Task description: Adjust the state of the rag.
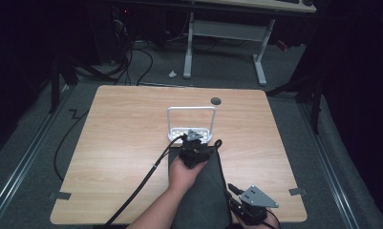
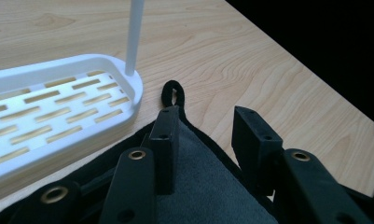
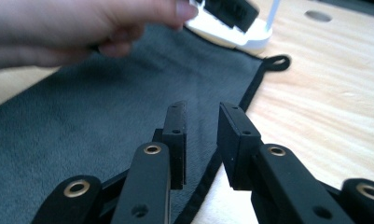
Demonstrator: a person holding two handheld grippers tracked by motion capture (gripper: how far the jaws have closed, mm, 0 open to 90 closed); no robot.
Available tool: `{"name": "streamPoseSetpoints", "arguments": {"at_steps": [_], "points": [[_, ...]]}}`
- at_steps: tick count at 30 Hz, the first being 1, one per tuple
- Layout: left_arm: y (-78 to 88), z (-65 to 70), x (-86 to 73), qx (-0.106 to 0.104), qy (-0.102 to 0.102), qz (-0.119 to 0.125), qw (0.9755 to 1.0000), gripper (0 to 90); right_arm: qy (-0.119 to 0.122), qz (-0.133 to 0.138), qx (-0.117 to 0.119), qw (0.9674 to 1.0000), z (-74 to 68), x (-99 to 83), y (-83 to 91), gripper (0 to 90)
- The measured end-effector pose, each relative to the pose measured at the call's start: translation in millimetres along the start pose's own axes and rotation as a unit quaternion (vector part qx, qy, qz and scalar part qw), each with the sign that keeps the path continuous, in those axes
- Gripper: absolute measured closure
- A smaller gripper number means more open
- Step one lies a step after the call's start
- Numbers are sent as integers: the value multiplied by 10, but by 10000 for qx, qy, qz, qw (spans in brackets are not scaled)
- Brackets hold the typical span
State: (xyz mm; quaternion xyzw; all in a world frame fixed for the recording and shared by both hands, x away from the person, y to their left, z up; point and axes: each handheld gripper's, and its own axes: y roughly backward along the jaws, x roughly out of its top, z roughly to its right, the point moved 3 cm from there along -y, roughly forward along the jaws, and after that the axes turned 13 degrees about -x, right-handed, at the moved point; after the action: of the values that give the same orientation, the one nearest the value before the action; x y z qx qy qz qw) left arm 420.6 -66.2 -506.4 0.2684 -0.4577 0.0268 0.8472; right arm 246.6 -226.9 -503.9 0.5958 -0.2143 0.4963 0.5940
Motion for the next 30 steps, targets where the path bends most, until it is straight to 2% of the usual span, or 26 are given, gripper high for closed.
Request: {"name": "streamPoseSetpoints", "arguments": {"at_steps": [4, 11, 16, 19, 22, 26, 28, 30], "points": [[146, -52, -85, 43, 19, 3, 10000, 616, 103, -129, 78, 9998, -68, -33, -82, 729], [458, -131, -288, 174, -100, 13, 9998, 624, 208, -235, 140, 9994, -136, -46, -175, 720], [711, -128, -545, 255, -338, -189, 9989, 619, 101, -359, 96, 9993, -115, -86, -221, 715], [861, -112, -724, 120, -322, -393, 9986, 607, 57, -372, 82, 9993, -93, -98, -233, 715], [1014, -20, -916, 65, -496, -729, 9961, 585, 11, -416, 75, 9991, -86, -114, -248, 711], [1130, 93, -1039, 125, -781, -875, 9930, 572, -6, -417, 61, 9991, -75, -109, -285, 695], [1128, 124, -1076, 229, -962, -944, 9906, 570, -12, -421, 56, 9991, -79, -97, -319, 686], [1087, 114, -1080, 266, -994, -1041, 9892, 568, -5, -478, 16, 9989, -72, -64, -385, 688]]}}
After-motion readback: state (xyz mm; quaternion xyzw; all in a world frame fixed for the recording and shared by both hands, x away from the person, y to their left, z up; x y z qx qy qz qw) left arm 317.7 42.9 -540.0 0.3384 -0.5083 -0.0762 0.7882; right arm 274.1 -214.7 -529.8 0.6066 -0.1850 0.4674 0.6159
